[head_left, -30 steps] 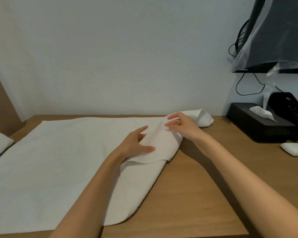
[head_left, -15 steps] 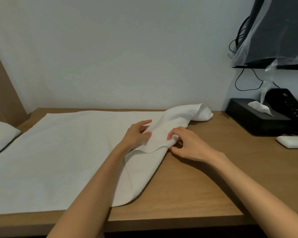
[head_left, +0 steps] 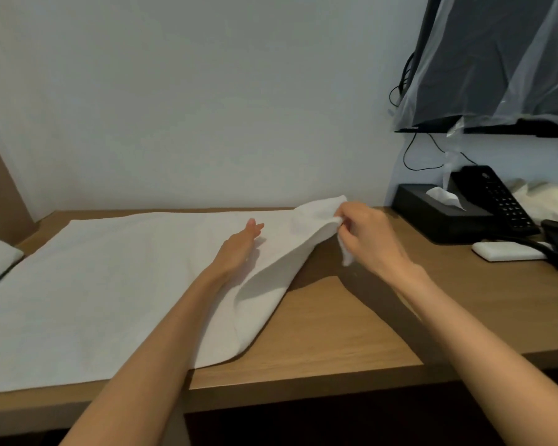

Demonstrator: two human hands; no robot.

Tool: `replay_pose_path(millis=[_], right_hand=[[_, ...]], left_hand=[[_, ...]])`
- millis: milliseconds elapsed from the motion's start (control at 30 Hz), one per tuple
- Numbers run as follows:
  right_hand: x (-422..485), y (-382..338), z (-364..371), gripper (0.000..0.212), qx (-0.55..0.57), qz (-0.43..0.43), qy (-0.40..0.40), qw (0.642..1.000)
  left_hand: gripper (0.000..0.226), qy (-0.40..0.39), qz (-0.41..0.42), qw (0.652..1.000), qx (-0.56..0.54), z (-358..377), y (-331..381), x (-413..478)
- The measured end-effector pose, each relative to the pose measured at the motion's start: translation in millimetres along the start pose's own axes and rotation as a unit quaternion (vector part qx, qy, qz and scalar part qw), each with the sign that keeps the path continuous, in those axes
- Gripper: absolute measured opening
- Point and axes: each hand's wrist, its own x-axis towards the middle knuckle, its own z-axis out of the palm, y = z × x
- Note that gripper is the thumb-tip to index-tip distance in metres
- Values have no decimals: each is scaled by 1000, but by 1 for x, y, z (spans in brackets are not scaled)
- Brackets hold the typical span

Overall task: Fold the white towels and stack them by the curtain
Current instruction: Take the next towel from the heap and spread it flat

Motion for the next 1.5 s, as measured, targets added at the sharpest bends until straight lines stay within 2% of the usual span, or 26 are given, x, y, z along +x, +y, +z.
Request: replay_pose_path(millis=[67, 133, 200, 267, 333, 400, 500, 567, 667, 833, 933, 1067, 1233, 1500], right_hand=[[-5, 7, -24, 19, -49, -11, -5, 999], [-17, 13, -46, 26, -134, -11, -48, 990], [-33, 17, -62, 26, -233, 28, -138, 962], [-47, 14, -72, 12, -288, 112, -252, 917], [-56, 9, -74, 11, -287, 168, -303, 893], [-58, 5, -67, 21, -236, 183, -275, 914], [-55, -2, -45, 31, -96, 166, -213, 958], [-47, -8, -20, 35, -31, 141, -218, 965], [-24, -17, 25, 43, 13, 128, -235, 963], [26, -32, 93, 51, 22, 117, -257, 959], [51, -30, 124, 55, -14, 127, -266, 955], [71, -8, 152, 51, -82, 122, -298, 943], [82, 28, 166, 52, -72, 118, -320, 937], [67, 110, 137, 54, -101, 238, -273, 927]], left_hand=[[51, -12, 32, 990, 138, 1, -5, -2], [51, -49, 52, 953, 296, 4, -7, -3], [52, -94, 62, 903, 414, 9, -6, 0], [54, -116, 60, 883, 452, 12, -4, 2], [55, -123, 55, 883, 450, 12, -4, 4], [55, -122, 51, 890, 436, 11, -4, 4], [52, -99, 55, 905, 410, 12, 0, 3], [49, -74, 65, 914, 394, 15, 3, 2], [48, -40, 71, 903, 423, 18, 8, 4], [50, 17, 5, 884, 467, 4, 6, 21], [53, 2, -15, 875, 483, 0, 0, 31], [52, 14, -35, 867, 497, 6, -8, 52], [63, 61, -132, 871, 470, 21, -16, 83], [69, 21, -102, 864, 492, 37, -26, 114]])
